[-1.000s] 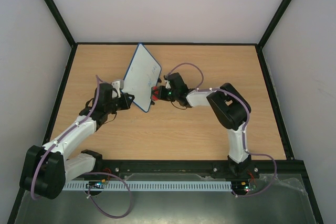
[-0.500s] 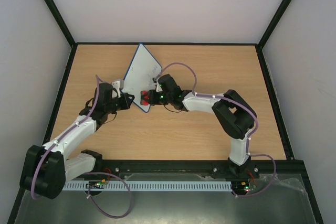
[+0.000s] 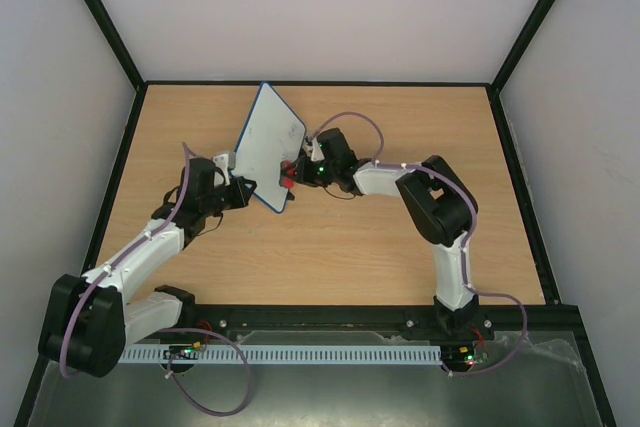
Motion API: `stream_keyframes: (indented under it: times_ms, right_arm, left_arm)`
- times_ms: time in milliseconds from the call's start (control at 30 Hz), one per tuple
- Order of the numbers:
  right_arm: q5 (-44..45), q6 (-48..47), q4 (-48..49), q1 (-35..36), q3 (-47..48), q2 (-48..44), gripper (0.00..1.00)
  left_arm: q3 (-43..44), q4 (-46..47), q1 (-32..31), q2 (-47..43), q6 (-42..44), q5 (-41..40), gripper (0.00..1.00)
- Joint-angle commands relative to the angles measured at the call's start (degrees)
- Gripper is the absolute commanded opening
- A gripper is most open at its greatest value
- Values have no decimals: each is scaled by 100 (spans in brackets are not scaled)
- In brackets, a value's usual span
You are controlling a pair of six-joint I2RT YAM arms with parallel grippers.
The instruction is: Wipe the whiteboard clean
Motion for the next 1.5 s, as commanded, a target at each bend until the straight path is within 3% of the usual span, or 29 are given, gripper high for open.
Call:
stream_keyframes:
  times_ms: [0, 567, 1067, 1467]
  right_arm:
    - [428, -196, -328, -89, 124, 727, 2]
    - [-426, -68, -412, 525, 666, -41, 2]
    - [40, -153, -881, -258, 675, 1108, 2]
    - [-427, -582, -1100, -9, 1380, 802, 2]
  left_arm:
    - [50, -244, -188, 52, -473, 1441, 3]
    - [45, -348, -196, 39, -385, 1499, 2]
    - [74, -306, -194, 85, -378, 1556, 2]
    - [12, -340, -193, 65, -350, 1569, 2]
